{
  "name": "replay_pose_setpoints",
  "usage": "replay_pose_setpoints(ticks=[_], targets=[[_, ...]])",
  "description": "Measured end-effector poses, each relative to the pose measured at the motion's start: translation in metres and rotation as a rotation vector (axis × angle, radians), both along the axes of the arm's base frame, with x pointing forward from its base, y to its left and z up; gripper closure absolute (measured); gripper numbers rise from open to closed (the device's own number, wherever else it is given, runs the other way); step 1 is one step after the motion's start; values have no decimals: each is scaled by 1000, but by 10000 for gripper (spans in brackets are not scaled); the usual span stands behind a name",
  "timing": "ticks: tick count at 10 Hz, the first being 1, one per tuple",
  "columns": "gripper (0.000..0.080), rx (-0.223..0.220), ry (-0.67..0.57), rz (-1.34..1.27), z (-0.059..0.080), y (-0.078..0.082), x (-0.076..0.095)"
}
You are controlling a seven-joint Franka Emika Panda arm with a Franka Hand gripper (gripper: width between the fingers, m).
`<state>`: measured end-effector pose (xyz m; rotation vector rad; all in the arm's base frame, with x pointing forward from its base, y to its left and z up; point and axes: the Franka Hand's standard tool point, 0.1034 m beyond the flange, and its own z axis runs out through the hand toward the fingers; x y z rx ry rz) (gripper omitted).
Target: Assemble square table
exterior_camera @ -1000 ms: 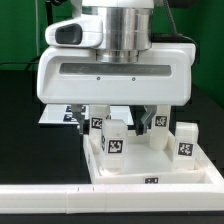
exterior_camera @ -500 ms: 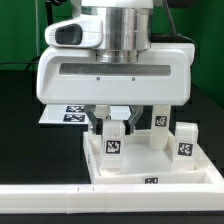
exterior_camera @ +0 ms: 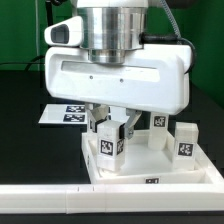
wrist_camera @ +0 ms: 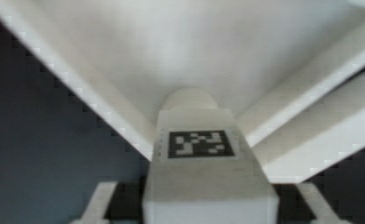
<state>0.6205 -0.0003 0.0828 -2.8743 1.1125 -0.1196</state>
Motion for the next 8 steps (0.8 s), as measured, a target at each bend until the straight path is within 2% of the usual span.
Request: replay_pose_setpoints(ticks=[3,6,8], targets=[[514,39,7,-373,0,1,1],[514,51,8,-441,-1,1,2],[203,38,7,-306,-1,1,1]])
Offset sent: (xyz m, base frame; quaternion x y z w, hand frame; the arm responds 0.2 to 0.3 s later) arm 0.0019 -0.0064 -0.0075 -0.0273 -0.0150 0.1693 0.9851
